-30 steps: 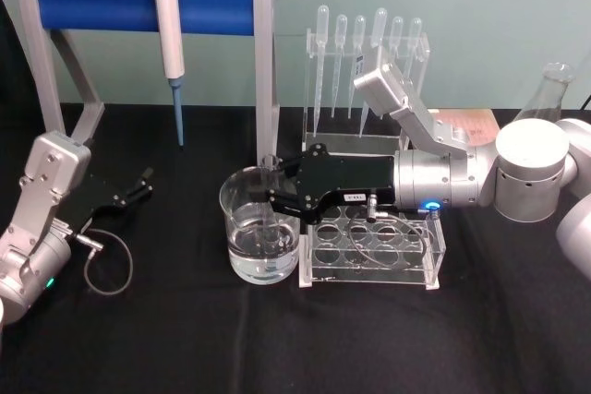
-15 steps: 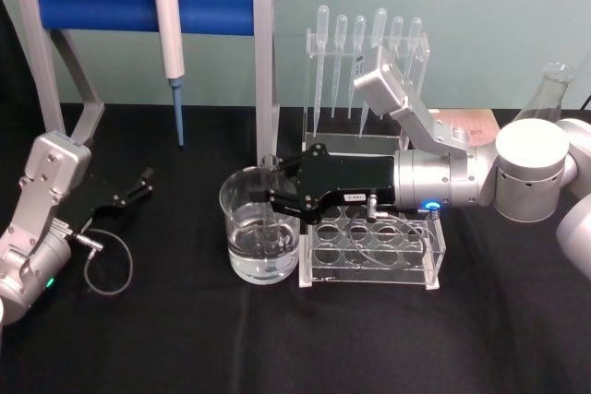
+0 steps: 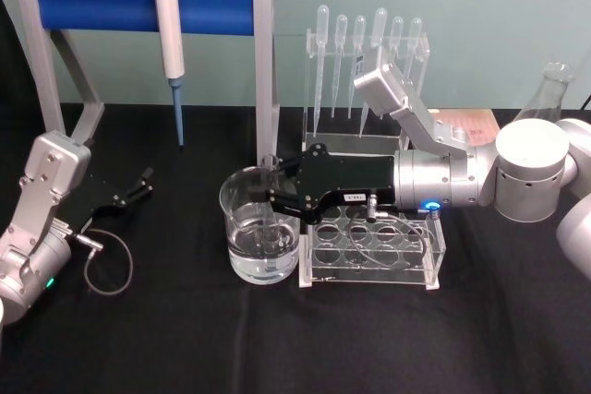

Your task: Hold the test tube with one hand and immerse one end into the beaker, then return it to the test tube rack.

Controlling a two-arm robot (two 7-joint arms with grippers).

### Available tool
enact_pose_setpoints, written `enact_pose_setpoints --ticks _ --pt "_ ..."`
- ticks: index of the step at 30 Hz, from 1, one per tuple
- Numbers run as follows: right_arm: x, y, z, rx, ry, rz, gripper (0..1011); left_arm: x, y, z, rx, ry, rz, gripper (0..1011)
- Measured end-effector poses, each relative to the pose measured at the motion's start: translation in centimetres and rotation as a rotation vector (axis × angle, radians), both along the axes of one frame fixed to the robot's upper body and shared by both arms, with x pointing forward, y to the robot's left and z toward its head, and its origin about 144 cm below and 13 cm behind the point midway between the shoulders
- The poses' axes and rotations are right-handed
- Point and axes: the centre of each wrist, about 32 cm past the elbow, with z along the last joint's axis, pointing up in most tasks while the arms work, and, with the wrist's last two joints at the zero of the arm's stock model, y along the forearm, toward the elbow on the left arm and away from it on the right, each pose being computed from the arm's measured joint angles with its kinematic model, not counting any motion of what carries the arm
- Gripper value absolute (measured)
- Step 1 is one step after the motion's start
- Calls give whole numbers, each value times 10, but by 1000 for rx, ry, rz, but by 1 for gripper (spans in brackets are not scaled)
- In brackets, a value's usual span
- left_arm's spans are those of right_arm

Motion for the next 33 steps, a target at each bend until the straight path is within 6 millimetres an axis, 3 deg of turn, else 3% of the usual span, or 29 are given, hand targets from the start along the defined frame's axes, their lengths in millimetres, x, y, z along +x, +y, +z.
enact_pose_setpoints --ticks 33 --pt "0 0 0 0 0 0 234 0 0 0 0 0 0 1000"
